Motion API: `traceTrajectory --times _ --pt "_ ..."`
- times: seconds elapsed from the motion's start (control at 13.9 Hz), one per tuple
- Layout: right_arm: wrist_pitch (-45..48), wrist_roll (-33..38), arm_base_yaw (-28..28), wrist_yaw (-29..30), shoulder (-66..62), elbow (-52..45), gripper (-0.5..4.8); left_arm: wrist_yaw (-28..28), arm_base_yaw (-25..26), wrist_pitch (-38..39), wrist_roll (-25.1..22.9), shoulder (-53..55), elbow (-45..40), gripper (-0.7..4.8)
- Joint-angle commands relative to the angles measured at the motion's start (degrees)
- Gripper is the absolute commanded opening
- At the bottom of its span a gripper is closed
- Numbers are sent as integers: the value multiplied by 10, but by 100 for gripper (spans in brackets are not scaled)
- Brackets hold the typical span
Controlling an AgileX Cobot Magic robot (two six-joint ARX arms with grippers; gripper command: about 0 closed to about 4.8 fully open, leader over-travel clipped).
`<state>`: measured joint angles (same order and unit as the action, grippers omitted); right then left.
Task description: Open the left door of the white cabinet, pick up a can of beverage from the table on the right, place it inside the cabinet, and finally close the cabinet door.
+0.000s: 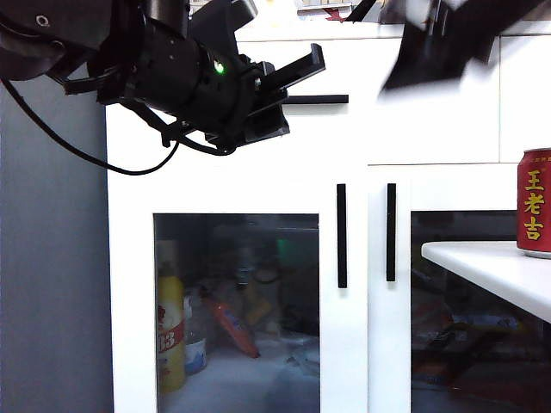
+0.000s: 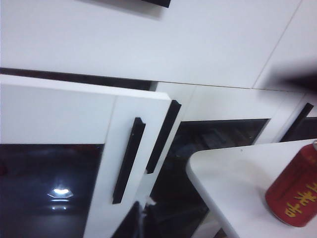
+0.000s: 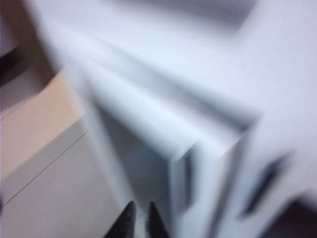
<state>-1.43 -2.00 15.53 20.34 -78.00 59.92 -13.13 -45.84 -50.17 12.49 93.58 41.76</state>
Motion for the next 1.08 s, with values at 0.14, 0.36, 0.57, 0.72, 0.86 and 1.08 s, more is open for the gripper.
traceTrajectory --times 0.14,0.36,0.57,0.72,0.86,1.08 --pt "0 0 -15 -109 134 11 58 3 -2 -5 0 -1 2 -5" --pt "-24 -4 -20 -147 204 11 164 3 -2 2 0 -1 2 -5" --pt "-89 -29 -20 -164 233 11 190 3 -2 2 0 -1 2 -5" --pt "-111 -31 -20 -168 237 11 190 -23 0 -9 8 -1 5 -5" --pt "-114 -31 -20 -168 238 11 190 -27 0 -11 28 0 5 -5" --pt "-117 -33 -20 -174 240 11 190 5 -1 -26 40 19 11 -1"
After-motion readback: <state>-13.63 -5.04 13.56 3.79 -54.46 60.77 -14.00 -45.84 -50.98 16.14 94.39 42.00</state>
